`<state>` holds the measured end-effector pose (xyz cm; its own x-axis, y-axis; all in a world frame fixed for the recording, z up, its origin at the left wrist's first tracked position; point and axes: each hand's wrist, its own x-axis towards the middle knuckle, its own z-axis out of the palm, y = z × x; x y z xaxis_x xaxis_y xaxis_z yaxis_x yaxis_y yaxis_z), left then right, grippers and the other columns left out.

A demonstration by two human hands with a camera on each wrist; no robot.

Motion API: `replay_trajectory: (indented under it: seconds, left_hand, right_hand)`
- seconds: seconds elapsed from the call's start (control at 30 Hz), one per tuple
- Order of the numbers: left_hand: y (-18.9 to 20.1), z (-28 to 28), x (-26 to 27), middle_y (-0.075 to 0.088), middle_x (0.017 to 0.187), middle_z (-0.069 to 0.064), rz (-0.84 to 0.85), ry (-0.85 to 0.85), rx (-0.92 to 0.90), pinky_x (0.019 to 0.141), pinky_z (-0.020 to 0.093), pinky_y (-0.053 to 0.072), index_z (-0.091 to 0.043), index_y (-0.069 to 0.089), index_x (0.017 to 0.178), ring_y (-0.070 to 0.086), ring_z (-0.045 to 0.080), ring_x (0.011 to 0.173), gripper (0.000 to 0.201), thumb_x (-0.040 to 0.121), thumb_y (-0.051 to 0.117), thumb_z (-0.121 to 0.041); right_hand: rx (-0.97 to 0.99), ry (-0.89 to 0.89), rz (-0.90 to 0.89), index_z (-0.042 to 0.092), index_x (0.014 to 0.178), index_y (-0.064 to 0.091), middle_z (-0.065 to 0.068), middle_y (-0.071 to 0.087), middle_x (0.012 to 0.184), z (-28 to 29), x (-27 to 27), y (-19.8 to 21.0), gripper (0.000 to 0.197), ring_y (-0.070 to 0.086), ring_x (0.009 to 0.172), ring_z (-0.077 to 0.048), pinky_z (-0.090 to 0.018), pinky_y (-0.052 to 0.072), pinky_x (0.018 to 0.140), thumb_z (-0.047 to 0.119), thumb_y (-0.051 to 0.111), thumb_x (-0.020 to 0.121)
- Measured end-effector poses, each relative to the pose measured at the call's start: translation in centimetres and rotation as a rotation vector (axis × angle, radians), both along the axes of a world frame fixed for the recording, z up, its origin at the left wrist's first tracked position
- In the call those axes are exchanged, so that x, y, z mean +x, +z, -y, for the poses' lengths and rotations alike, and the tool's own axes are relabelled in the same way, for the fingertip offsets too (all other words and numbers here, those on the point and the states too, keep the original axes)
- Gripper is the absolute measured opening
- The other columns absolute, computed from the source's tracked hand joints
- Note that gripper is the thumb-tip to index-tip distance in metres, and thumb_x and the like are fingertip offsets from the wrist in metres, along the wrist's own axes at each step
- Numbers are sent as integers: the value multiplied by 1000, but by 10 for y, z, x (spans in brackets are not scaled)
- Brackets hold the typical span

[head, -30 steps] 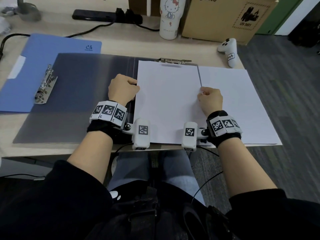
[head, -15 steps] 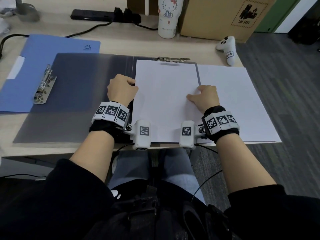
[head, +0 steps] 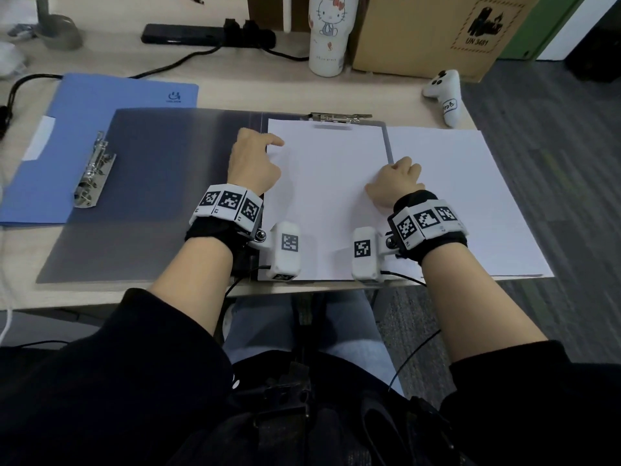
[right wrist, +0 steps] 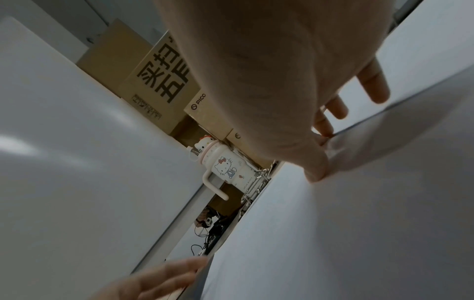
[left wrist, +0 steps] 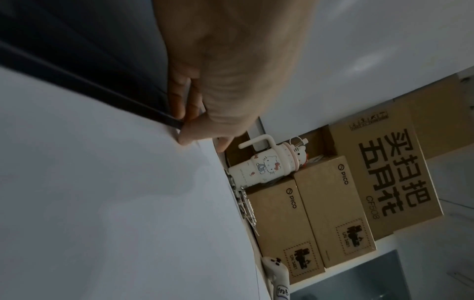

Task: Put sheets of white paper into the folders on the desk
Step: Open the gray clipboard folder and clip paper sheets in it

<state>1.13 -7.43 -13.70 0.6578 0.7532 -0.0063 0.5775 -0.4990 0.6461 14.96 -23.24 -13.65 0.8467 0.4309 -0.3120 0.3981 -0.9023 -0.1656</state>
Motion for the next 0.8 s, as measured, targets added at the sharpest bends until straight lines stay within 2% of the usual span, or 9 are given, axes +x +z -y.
replay_trajectory:
  seconds: [0.1, 0.2, 0.33, 0.43, 0.63, 0.8]
  left_hand:
    - [4, 0, 14, 27, 153, 5, -101, -154, -21, 115, 38, 24, -19, 50, 134, 23, 29, 139, 66, 78, 41, 13]
    - [5, 0, 28, 22, 156, 2, -236, -239, 32, 116, 47, 20, -21, 45, 137, 14, 28, 143, 69, 78, 41, 13]
    - [1, -2, 35, 36, 150, -1, -202, -211, 103, 104, 42, 35, -19, 56, 121, 26, 26, 134, 58, 75, 39, 12]
    - [-3, -5, 37, 40, 148, -3, -196, -211, 98, 96, 41, 41, -19, 57, 119, 30, 26, 128, 55, 76, 37, 10]
    - [-1, -13, 45, 55, 127, 0, -202, -203, 122, 80, 35, 38, -19, 59, 118, 32, 28, 125, 49, 81, 39, 7]
    - [-4, -21, 48, 54, 120, 1, -158, -180, 90, 76, 34, 37, -21, 63, 112, 33, 27, 122, 49, 81, 39, 7]
  right_hand:
    - [-31, 82, -50, -6, 145, 12, -9, 3, 157, -8, 0, -2, 57, -2, 146, -26, -46, 16, 115, 17, 34, 98]
    - [-37, 167, -122, -5, 148, -1, -12, -9, 159, -16, 5, -1, 71, -13, 147, -26, -45, 3, 119, 35, 34, 100]
    - [-10, 198, -173, -4, 147, -6, -16, -13, 158, -31, 14, 1, 82, -10, 147, -28, -38, 3, 120, 44, 38, 97]
    - [16, 183, -175, -4, 148, -3, -15, -10, 158, -46, 23, 5, 89, -8, 147, -29, -38, 5, 119, 47, 45, 94]
    - [126, 128, -128, -2, 148, 6, -16, 3, 159, -72, 40, 2, 98, 1, 148, -28, -36, 7, 120, 53, 57, 85]
    - [197, 99, -116, 0, 148, 3, -17, 2, 158, -79, 46, -6, 100, 0, 148, -28, -36, 5, 121, 53, 58, 85]
